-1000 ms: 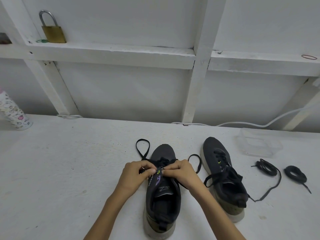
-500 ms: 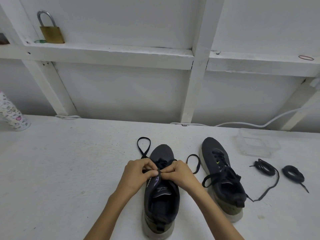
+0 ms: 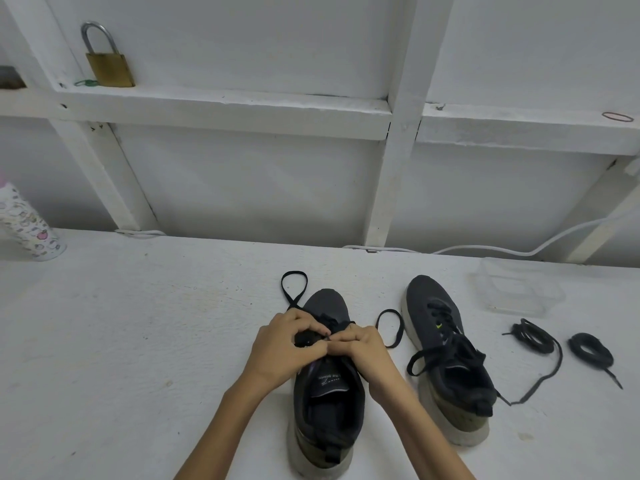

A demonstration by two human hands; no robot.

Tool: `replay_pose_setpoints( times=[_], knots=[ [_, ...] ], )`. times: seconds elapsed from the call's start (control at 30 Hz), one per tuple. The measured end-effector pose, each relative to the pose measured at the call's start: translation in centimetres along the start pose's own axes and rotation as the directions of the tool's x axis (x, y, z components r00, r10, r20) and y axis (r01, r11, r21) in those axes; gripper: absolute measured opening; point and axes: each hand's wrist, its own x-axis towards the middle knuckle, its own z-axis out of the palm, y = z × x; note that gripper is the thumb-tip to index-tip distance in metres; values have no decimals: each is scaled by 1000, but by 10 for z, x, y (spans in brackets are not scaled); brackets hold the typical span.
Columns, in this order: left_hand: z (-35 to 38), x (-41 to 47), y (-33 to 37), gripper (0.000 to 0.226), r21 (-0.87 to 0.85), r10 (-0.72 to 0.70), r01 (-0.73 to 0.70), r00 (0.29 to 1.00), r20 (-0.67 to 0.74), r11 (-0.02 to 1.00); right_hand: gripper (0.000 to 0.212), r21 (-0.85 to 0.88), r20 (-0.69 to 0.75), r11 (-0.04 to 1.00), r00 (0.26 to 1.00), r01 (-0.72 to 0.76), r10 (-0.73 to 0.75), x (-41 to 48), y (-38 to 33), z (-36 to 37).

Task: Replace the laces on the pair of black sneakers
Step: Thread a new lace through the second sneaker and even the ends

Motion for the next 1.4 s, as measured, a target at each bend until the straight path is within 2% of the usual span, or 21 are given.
replay_pose_setpoints(
  times=[0.23, 0.4, 0.57, 0.7, 0.77, 0.93, 1.1, 1.17, 1.23, 1.33, 1.4],
  knots=[
    [-9, -1, -4, 31, -104, -32, 32, 999, -3, 994, 10, 166, -16, 985, 999, -43, 47, -4, -7, 0],
    [-9, -4, -10, 28, -83, -26, 23, 999, -32, 996, 13, 166, 37, 977, 990, -137, 133, -7, -14, -4],
    [5, -1, -8, 23, -78, 22, -25, 999, -46, 997, 14, 305, 87, 918, 967, -253, 238, -8, -12, -5],
    [17, -4, -12, 4, -163, 24, -49, 989, -147, 985, 18, 348, 58, 924, 987, -160, 149, -14, -9, -2],
    [23, -8, -13, 10, -225, -9, -34, 982, -189, 974, 16, 317, 17, 944, 996, -86, 85, -17, -9, -1],
    [32, -14, -11, 9, -279, -48, -23, 968, -247, 960, 10, 134, -91, 988, 994, 74, -62, -12, -10, 2],
    [29, -16, -9, 18, -316, -57, -25, 967, -248, 948, 8, -36, -108, 989, 983, 142, -145, -5, -12, 3],
    [27, -17, -8, 26, -390, -103, -10, 958, -267, 921, 8, -84, -113, 986, 982, 143, -152, -5, -14, 1],
    [22, -15, -4, 32, -542, -131, -46, 950, -283, 839, 15, -163, -126, 975, 977, 150, -171, -4, -16, 0],
    [18, -12, 8, 33, -716, -92, -64, 980, -178, 695, 20, -313, -119, 931, 965, 188, -235, -2, -17, -1],
    [21, -9, 11, 38, -715, -23, -28, 998, -63, 699, 28, -375, -109, 902, 956, 213, -271, -2, -18, 0]
  ],
)
